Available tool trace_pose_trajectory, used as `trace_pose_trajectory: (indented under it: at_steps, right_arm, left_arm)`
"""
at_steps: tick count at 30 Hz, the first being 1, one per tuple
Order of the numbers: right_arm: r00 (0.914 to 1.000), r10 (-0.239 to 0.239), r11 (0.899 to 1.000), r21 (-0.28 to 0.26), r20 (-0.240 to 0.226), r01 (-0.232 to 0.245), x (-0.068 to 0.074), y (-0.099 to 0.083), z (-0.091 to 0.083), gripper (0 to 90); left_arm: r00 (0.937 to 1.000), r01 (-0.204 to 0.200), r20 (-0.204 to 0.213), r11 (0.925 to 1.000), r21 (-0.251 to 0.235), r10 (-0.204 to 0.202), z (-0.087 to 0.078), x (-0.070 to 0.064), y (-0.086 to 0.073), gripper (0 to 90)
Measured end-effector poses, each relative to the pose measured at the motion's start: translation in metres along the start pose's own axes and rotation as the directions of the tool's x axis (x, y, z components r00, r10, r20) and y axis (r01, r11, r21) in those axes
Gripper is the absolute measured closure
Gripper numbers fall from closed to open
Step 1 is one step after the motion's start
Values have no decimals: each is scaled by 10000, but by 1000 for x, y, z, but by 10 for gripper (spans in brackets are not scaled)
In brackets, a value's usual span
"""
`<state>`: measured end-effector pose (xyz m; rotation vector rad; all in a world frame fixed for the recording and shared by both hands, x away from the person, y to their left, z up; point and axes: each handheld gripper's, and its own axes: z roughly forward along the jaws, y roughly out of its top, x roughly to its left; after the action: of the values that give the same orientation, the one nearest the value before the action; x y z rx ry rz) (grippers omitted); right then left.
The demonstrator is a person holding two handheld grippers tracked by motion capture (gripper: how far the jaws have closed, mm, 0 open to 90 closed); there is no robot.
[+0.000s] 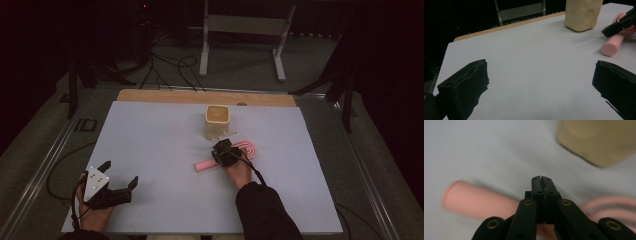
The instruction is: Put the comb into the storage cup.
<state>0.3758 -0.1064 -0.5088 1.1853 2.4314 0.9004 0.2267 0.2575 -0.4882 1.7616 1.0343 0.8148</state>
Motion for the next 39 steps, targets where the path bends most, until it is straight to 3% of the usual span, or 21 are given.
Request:
trace_pose_trajectory:
  at_steps: [11, 30, 35, 39]
  right_arm:
    - [9994, -288, 9982, 532, 205, 276, 2, -7, -12, 899]
    - [9944, -769, 9913, 1012, -724, 840, 3, -35, -39, 897]
    - [9913, -1038, 9878, 1080, -807, 1122, 4, -40, -48, 897]
    - [9913, -960, 9879, 1132, -905, 1060, 0, -47, -57, 897]
  left_arm:
    - [10000, -12, -5, 10000, 12, 12, 0, 0, 0, 9]
    - [10000, -47, -23, 10000, 68, 47, 0, -1, 0, 11]
    - [10000, -48, -29, 10000, 50, 48, 0, -1, 0, 11]
    - [10000, -19, -39, 10000, 29, 19, 0, -1, 0, 11]
